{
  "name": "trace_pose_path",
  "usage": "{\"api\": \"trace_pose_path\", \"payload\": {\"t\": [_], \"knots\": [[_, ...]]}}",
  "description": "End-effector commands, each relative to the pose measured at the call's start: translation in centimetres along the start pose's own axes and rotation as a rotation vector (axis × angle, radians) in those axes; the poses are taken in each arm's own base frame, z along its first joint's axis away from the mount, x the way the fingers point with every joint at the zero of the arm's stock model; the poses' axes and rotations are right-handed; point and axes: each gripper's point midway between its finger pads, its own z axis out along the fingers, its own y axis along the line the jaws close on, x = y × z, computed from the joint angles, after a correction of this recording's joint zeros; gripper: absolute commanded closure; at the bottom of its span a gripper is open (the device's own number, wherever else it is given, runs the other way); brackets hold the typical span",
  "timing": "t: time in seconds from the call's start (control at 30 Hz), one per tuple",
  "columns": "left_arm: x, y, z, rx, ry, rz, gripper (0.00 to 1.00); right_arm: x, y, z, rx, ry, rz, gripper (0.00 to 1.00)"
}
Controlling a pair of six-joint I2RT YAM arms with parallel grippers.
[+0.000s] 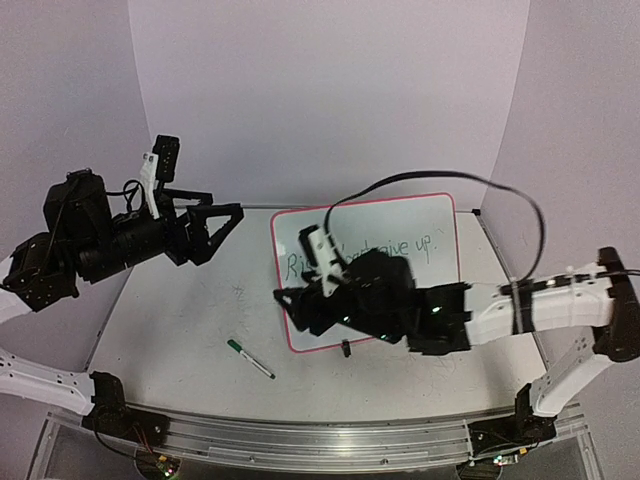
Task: Write a sentence on the whiteboard
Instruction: Put down the whiteboard marker at the center of the board, then reset both arms
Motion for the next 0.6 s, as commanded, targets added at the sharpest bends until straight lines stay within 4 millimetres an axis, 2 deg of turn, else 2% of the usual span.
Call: {"api": "trace_pose_path", "payload": {"t": [0.0, 0.03, 0.13, 0.27, 0.33, 0.37, 0.47, 0.57], "knots": [[-3.7, 0.9, 0.7, -0.094, -0.108, -0.056, 0.1, -7.5, -7.7, -8.0, 0.214, -0.146, 0.108, 0.22], [-3.8, 1.4, 1.2, -0.128, -0.113, -0.062, 0.09, -8.5, -9.5, -9.3, 0.255, -0.161, 0.118, 0.16], [-4.7, 2.8, 1.9, -0.238, -0.14, -0.074, 0.09, -12.6, -14.3, -14.9, 0.418, -0.257, 0.124, 0.1], [-6.7, 3.9, 2.2, -0.337, -0.197, -0.086, 0.05, -17.4, -18.5, -22.3, 0.654, -0.394, 0.12, 0.02], [-7.6, 4.3, 2.6, -0.374, -0.214, -0.078, 0.03, -19.4, -19.9, -25.7, 0.759, -0.454, 0.131, 0.02], [-7.9, 4.4, 2.9, -0.385, -0.215, -0.069, 0.03, -20.1, -20.2, -26.8, 0.786, -0.474, 0.135, 0.02], [-8.7, 4.9, 4.1, -0.401, -0.209, -0.053, 0.01, -21.5, -20.8, -29.1, 0.852, -0.501, 0.128, 0.02], [-8.6, 6.4, 5.4, -0.41, -0.177, -0.061, 0.01, -22.1, -21.5, -31.0, 0.921, -0.51, 0.117, 0.02]]}}
